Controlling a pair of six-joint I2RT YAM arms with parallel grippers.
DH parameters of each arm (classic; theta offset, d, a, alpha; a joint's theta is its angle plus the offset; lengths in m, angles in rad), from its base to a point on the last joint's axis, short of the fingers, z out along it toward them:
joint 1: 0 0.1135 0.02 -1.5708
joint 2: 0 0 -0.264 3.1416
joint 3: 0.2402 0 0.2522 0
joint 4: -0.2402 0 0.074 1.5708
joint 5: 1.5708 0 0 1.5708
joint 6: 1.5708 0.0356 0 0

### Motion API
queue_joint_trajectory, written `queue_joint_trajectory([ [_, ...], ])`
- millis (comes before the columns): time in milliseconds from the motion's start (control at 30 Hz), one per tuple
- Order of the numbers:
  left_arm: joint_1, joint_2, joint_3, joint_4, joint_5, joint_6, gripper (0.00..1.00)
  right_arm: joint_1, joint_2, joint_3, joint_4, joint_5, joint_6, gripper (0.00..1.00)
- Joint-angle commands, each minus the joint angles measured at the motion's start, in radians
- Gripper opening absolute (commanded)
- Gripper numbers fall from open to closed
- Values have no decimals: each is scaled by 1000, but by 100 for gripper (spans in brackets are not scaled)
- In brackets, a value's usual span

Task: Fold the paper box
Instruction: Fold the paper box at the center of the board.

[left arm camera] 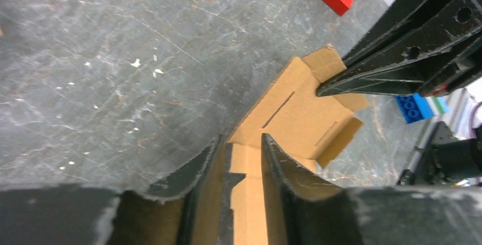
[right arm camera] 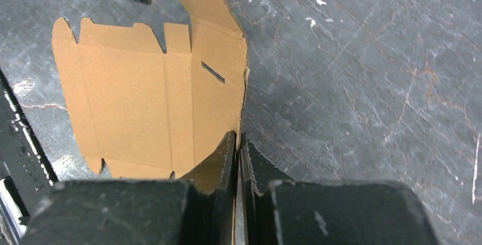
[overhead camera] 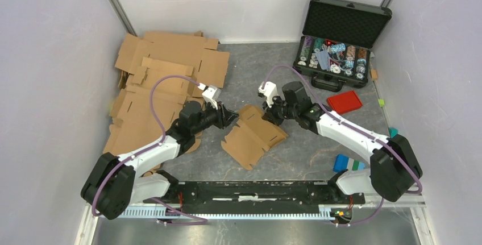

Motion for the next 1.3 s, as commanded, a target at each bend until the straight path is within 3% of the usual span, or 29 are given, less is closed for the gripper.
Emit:
queue_joint_trajectory([
  [0,-1,0,3,46,-60,7,50,4,-58,-40,61,91,31,10],
  [100,4,49,44,-36,-108,-27,72,3,-102,-89,119,127,57,9],
  [233,17,133,97,-117,-69,-53,85,2,-156,-171,215,180,96,7],
  [500,26,233,168,-193,-18,-67,89,2,-204,-295,369,355,220,5],
  [733,30,291,191,-173,91,-76,84,2,-234,-370,465,483,301,2],
  [900,30,310,190,-128,164,-91,70,2,-275,-438,551,527,356,3],
  [1000,32,306,189,-119,172,-93,49,2,-282,-458,587,494,367,5],
  [1200,36,174,114,-62,90,-86,13,2,-268,-434,527,427,305,25],
  [1267,36,106,77,-38,57,-77,6,2,-274,-460,544,422,301,30],
])
